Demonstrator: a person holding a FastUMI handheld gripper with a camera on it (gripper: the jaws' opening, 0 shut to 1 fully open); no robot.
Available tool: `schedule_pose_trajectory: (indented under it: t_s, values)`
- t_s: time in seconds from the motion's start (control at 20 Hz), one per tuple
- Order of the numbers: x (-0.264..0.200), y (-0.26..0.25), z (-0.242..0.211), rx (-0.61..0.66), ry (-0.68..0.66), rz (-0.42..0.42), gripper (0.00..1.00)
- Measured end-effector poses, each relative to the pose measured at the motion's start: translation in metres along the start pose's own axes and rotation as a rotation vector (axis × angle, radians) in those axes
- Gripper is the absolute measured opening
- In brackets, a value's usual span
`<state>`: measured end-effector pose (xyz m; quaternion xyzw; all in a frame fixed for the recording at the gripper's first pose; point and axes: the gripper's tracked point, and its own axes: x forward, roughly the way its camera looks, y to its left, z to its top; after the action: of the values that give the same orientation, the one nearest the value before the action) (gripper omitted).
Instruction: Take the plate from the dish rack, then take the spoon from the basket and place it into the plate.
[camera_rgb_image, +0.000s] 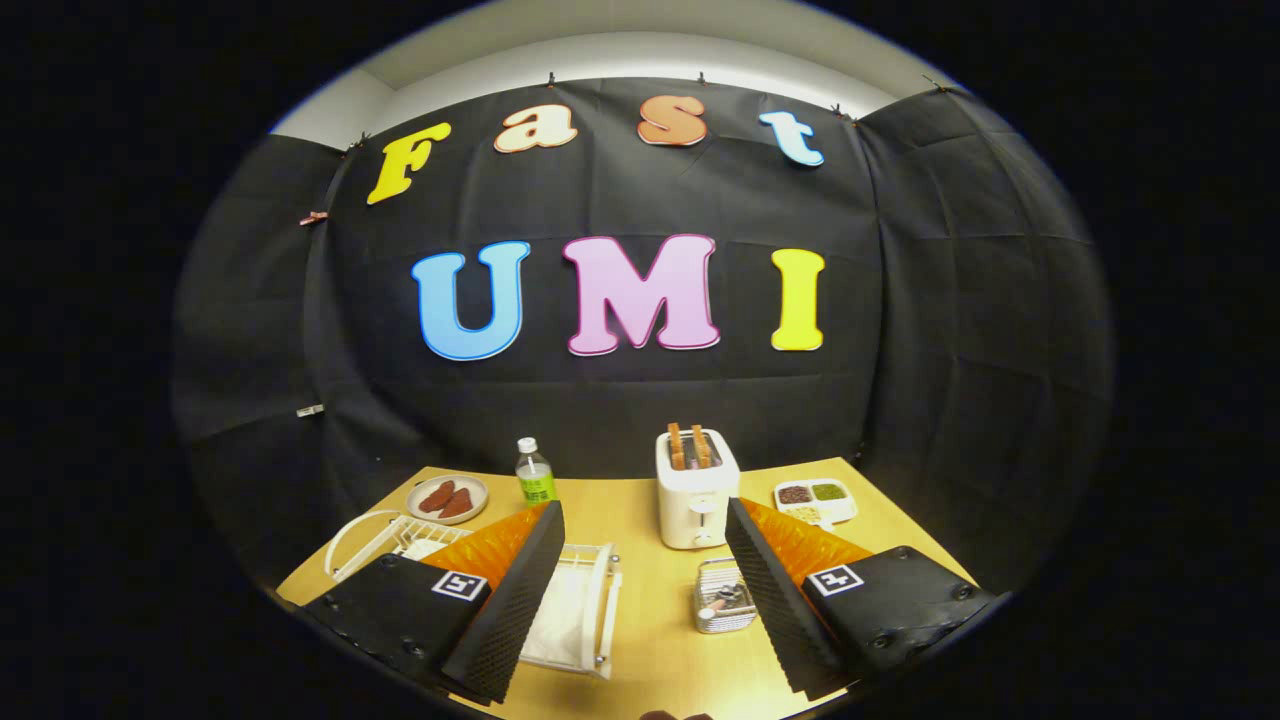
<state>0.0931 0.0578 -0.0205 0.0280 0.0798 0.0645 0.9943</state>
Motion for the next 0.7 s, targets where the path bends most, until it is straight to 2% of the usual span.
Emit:
schedule_pose_trajectory:
  t_s: [0.3, 0.55, 0.7]
  values:
    - [0.043, 0.055, -0.029, 0.023, 0.198, 0.13, 1.0]
    - [0.073, 0.078, -0.057, -0.008, 0.327, 0.149, 1.0]
    - [0.08, 0.087, -0.088, 0.027, 0.484, 0.14, 1.0]
